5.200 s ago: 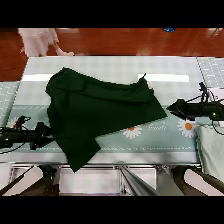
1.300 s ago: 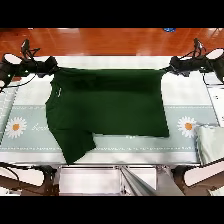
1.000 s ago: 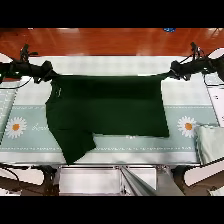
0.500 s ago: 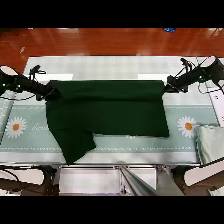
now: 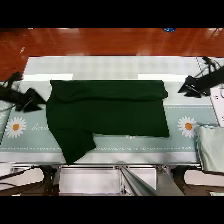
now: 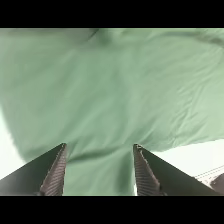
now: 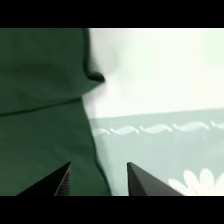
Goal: Fold the shirts.
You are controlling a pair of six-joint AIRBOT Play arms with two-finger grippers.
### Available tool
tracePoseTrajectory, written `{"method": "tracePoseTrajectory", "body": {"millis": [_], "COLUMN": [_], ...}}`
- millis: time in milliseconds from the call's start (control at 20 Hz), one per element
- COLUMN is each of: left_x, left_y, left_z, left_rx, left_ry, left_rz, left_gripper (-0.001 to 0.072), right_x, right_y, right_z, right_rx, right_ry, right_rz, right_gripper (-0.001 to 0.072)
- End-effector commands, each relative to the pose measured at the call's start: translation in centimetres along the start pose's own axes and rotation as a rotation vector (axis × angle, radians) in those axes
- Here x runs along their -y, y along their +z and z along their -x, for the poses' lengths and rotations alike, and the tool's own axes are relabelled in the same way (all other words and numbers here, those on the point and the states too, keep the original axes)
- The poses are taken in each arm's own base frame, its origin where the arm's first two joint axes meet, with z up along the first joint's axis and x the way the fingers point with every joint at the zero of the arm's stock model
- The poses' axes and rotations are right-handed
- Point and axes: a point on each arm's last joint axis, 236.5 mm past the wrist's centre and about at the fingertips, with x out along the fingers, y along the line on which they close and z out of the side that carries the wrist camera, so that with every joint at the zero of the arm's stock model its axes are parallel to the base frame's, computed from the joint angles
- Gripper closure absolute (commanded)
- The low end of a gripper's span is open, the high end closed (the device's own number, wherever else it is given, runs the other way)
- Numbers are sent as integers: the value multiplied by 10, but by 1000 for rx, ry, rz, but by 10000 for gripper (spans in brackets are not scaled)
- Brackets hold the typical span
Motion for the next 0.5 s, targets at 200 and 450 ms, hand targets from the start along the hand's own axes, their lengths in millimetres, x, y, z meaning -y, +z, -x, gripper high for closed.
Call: {"method": "tracePoseTrajectory", "body": {"millis": [200,450], "left_x": [-22,-59], "left_y": [-104,-126], "left_z": [-30,-53], "left_rx": [18,-46], "left_ry": [-163,58], "left_rz": [347,364], "left_gripper": [197,197], "right_x": [-30,-38], "right_y": [-67,-76], "right_z": [3,9], "right_rx": [203,219], "right_ry": [193,217], "right_rz": [-12,19], "right_gripper": [302,302]}}
